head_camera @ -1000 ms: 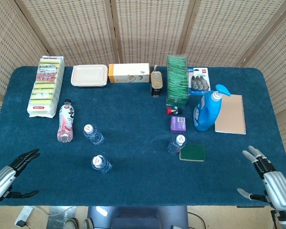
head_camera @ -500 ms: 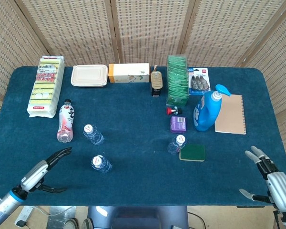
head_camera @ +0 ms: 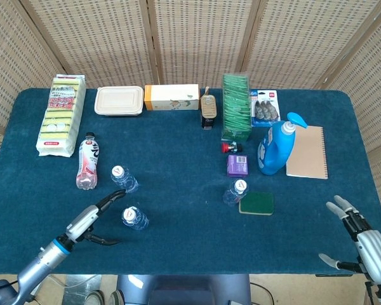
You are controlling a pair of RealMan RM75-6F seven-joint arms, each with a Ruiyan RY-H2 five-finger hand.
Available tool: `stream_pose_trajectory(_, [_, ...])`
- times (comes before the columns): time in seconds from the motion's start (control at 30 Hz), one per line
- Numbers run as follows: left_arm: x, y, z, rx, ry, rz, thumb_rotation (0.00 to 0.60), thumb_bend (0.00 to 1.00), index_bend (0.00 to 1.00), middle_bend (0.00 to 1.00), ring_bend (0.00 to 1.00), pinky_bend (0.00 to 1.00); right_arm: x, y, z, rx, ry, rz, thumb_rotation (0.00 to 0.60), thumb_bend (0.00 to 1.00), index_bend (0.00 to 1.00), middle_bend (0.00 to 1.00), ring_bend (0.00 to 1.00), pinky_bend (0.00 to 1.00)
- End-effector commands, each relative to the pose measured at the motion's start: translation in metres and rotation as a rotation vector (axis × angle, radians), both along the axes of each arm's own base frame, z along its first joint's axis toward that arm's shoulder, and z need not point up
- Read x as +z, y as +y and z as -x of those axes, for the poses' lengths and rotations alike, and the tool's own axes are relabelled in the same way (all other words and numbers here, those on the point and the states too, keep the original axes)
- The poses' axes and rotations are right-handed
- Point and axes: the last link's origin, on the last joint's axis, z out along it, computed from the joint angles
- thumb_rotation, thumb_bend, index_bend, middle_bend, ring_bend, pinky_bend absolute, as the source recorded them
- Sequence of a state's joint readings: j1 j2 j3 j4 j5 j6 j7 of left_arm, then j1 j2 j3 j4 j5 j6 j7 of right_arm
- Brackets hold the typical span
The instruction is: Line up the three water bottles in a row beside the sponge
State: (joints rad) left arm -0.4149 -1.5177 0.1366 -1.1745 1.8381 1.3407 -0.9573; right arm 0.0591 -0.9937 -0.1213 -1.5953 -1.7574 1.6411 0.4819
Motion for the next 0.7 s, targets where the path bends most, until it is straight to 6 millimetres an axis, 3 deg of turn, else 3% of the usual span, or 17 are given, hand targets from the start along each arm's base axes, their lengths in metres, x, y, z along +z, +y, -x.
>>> stream_pose_trajectory(0.03, [-0.011, 0.007, -0.007, -0.004, 0.006, 0.012, 0.6, 0.13, 0.0, 0.0, 0.0, 0.05, 0.001, 0.001, 0.0, 0.005, -0.005, 0.001, 0.6, 0.03, 0.09, 0.0, 0.0, 0.13])
stream_pose_trajectory(0.17, [-0.022, 0.009, -0.015, -0.01, 0.01, 0.041, 0.6, 0.13, 0.0, 0.0, 0.0, 0.08, 0.003, 0.001, -0.001, 0.009, -0.014, 0.002, 0.6, 0.03, 0.09, 0.0, 0.0, 0.13])
stream_pose_trajectory(0.37, [-0.036, 0.011, -0.024, -0.01, 0.017, 0.03, 0.6, 0.22, 0.0, 0.02, 0.01, 0.25, 0.005, 0.001, 0.001, 0.01, -0.026, 0.0, 0.6, 0.03, 0.09, 0.0, 0.0, 0.13])
stream_pose_trajectory(0.53, [-0.045, 0.013, -0.028, 0.02, 0.039, -0.061, 0.6, 0.27, 0.28, 0.31, 0.2, 0.41, 0.006, 0.0, 0.001, 0.014, -0.031, 0.002, 0.6, 0.03, 0.09, 0.0, 0.0, 0.13])
stream_pose_trajectory(0.7, [-0.05, 0.015, -0.035, 0.032, 0.036, -0.065, 0.6, 0.29, 0.34, 0.35, 0.24, 0.43, 0.007, 0.001, 0.001, 0.016, -0.037, 0.0, 0.6, 0.03, 0.1, 0.0, 0.0, 0.13])
